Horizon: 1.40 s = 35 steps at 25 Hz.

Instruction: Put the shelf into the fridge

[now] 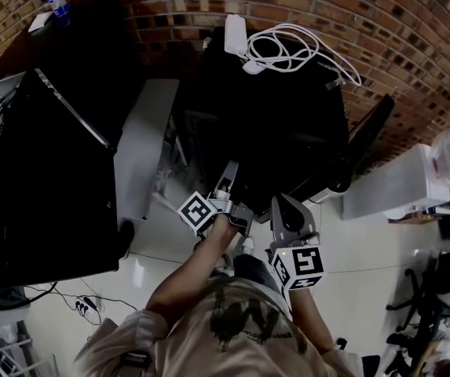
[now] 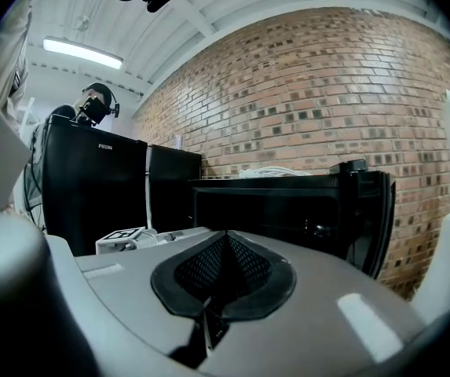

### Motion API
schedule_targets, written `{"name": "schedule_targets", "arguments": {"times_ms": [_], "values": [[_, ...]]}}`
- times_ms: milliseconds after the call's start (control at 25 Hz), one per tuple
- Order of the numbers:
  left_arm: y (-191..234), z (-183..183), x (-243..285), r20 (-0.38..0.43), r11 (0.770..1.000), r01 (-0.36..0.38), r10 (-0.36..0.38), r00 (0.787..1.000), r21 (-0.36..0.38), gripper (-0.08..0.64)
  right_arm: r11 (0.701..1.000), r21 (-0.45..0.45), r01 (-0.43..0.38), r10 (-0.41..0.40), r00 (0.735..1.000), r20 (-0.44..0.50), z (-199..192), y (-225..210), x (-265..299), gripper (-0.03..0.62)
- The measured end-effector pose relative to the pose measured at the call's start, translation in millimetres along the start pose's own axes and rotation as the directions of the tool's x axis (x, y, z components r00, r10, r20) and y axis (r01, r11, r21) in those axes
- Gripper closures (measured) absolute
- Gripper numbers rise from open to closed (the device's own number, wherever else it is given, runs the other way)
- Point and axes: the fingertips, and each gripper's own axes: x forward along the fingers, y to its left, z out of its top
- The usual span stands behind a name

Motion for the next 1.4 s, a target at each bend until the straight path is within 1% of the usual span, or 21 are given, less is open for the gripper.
{"name": "schedule_targets", "arguments": {"times_ms": [160,320,600,880,1200,1400], "values": [[-20.9,-4.3,-12.3,-0.016,1.000,0.024,-0.024,1.000,-0.006,0.422,1.000,-0.007,0.000,0.000,1.000,-0.007,1.4,12.8,-4.1,0.592],[-43.1,-11.5,-21.4,-0.032,0.998,0.055,-0.056,0.998,-0.026,0.448,1.000,-0.003,0.009,-0.009,1.000,-0.007,2.2,19.8,-8.3,0.592],[-65.2,-23.5,-34.7,-0.047,0.997,0.076,-0.078,0.996,-0.026,0.483,1.000,0.003,0.020,-0.020,1.000,-0.002,1.8,21.8,-17.2,0.592],[-76.8,-34.0,-49.9,-0.045,0.996,0.082,-0.083,0.996,-0.017,0.537,1.000,-0.006,0.010,-0.010,1.000,0.006,5.1,24.8,-28.7,0.592],[-82.4,-60.3,-75.2,-0.042,0.997,0.071,-0.070,0.997,0.017,0.558,1.000,0.013,0.004,-0.004,0.999,0.036,2.5,22.9,-63.1,0.592],[-89.8,-87.2,-94.0,-0.043,0.996,0.083,-0.082,0.996,0.021,0.558,1.000,0.001,-0.011,0.011,0.999,0.042,0.5,23.8,-94.8,0.592]]}}
